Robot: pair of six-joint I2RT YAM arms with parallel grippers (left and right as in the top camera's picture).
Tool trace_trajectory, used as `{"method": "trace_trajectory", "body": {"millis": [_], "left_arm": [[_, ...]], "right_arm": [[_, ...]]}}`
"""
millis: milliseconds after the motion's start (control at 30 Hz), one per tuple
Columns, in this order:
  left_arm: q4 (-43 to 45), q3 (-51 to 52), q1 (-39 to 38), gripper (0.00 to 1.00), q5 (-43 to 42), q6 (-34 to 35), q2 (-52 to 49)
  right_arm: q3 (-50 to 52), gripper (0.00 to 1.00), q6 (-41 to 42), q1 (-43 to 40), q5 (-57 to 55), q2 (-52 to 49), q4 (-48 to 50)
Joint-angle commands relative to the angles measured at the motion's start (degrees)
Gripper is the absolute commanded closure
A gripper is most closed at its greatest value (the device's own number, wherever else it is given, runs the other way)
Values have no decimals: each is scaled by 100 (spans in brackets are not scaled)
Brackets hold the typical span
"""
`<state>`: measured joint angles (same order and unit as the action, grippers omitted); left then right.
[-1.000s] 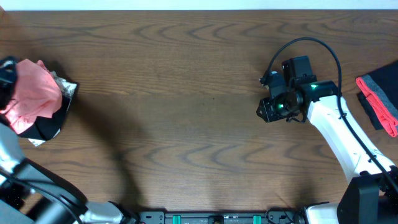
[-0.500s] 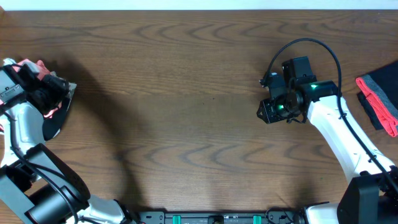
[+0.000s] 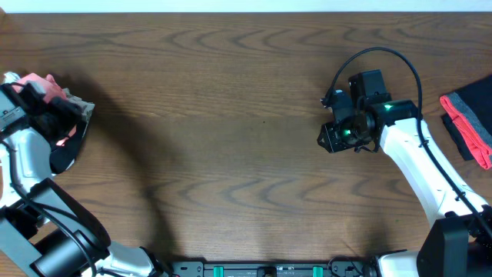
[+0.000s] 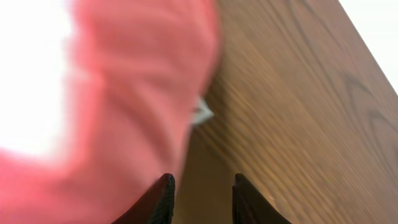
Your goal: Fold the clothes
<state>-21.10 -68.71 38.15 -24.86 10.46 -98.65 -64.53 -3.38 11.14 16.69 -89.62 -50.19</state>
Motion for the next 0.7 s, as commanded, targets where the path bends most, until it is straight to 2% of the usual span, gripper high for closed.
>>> {"method": "trace_trajectory", "body": {"millis": [0, 100, 267, 300, 367, 433, 533, 667], "left_arm": [[55, 31, 225, 68, 308, -13, -50], [76, 31, 267, 68, -83, -85, -68], [-61, 31, 249, 68, -2374, -295, -31], [-238, 31, 249, 68, -2555, -295, 2], [-728, 31, 249, 68, -2271, -299, 94], [-1283, 31, 249, 73, -1226, -267, 190], [-1799, 31, 249, 73, 72, -192, 269], [-1917, 31, 190, 73, 227, -151, 302]], "right_arm": [[-22, 68, -55, -24, 2, -7, 2], [-22, 68, -55, -24, 2, -7, 24], [-22, 67, -55, -24, 2, -7, 13], [-22, 67, -55, -24, 2, -7, 7], [-22, 67, -55, -24, 2, -7, 4], [-22, 67, -59, -24, 0, -7, 9], [-22, 67, -151, -24, 2, -7, 17], [-22, 67, -164, -24, 2, -7, 50]]}}
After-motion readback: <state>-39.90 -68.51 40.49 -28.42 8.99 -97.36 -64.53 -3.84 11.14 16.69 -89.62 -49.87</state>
